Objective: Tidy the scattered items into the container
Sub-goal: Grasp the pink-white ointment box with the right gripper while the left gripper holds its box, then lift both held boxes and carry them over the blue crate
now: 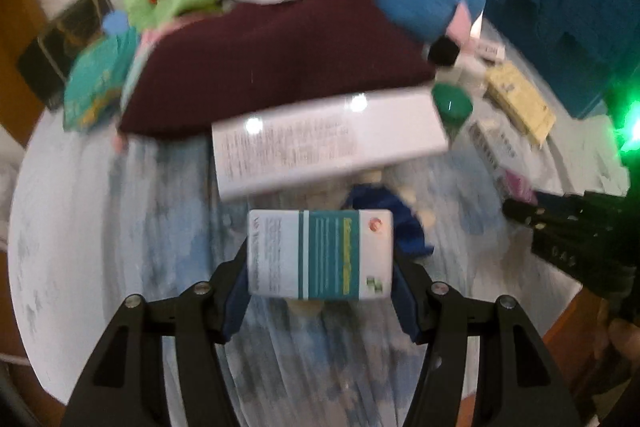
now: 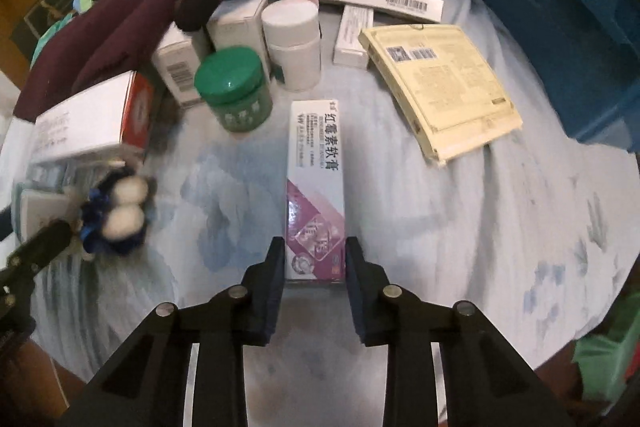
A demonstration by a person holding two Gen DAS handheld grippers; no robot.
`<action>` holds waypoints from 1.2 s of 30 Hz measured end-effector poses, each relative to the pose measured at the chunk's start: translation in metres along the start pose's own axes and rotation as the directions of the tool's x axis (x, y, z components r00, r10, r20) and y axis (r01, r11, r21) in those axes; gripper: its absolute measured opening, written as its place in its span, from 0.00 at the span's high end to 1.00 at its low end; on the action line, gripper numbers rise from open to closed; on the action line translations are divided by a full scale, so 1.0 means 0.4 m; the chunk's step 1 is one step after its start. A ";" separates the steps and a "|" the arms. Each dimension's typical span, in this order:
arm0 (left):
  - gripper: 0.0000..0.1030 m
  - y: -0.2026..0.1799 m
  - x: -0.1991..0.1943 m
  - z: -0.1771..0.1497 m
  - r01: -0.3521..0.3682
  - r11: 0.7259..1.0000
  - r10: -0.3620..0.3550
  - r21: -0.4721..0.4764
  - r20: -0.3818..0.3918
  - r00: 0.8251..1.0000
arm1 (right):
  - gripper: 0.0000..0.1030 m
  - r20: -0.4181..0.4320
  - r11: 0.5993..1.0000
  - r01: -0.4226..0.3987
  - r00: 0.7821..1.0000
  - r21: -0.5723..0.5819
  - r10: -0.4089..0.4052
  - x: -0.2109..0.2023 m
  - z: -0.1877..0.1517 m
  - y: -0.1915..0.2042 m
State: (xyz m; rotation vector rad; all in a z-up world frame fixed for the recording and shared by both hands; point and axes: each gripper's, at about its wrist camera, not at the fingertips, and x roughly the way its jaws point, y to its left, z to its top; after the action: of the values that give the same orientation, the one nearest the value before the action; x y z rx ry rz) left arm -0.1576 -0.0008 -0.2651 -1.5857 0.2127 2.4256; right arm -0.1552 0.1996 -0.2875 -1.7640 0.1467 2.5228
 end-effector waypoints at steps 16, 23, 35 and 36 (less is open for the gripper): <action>0.40 -0.028 0.035 -0.039 -0.076 0.996 0.075 -0.047 -0.020 0.997 | 0.52 0.080 0.994 -0.081 0.993 -0.070 0.087 -0.013 0.024 0.002; 0.39 -0.026 0.034 -0.045 -0.073 0.995 0.073 -0.066 -0.008 0.997 | 0.59 0.063 0.994 -0.046 0.997 -0.096 0.052 0.038 0.066 0.003; 0.39 -0.045 -0.096 -0.006 -0.079 0.994 0.088 -0.080 0.125 0.988 | 0.73 0.092 0.983 -0.058 0.993 -0.171 0.075 -0.002 0.077 0.028; 0.39 -0.044 -0.108 0.001 -0.081 0.993 0.091 -0.082 0.135 0.987 | 0.73 0.098 0.982 -0.060 0.992 -0.177 0.079 -0.010 0.080 0.029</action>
State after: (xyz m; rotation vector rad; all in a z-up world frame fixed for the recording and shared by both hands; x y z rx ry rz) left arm -0.1365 0.0111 -0.2254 -1.4582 0.1688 2.6280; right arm -0.1849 0.1915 -0.2722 -1.7057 -0.0187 2.7480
